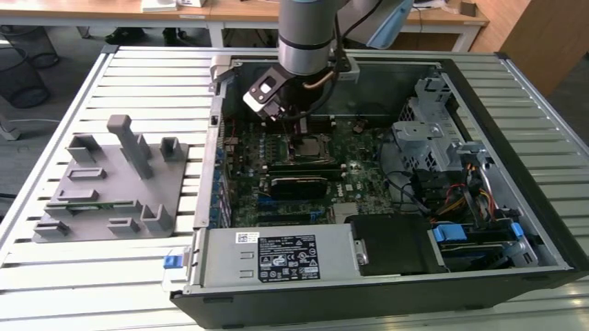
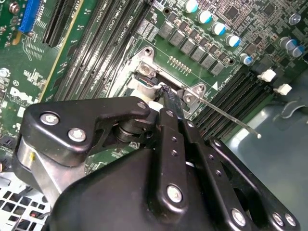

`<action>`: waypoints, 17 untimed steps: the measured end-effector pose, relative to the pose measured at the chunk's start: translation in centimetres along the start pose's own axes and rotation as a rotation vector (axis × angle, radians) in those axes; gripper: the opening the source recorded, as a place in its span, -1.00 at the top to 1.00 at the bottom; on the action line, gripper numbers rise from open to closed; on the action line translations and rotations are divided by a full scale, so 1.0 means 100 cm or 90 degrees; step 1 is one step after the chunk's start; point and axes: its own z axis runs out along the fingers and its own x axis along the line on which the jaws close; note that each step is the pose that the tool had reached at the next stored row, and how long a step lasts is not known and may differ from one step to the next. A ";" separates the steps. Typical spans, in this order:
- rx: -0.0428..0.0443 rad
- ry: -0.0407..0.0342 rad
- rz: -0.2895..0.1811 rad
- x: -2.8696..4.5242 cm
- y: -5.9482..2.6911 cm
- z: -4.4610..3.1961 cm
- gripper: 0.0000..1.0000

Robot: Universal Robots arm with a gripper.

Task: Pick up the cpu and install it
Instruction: 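Close the cpu cover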

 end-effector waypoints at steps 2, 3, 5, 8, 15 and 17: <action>0.0000 0.0000 0.000 0.0000 -0.0003 0.0020 0.79; 0.0000 0.0000 0.000 0.0000 -0.0004 0.0030 0.79; 0.0000 0.0000 0.000 0.0000 -0.0005 0.0048 0.79; 0.0000 0.0000 0.000 0.0000 -0.0007 0.0061 0.79; 0.0000 0.0000 0.000 0.0000 -0.0008 0.0092 0.79; 0.0001 -0.0001 0.000 0.0000 -0.0009 0.0099 0.79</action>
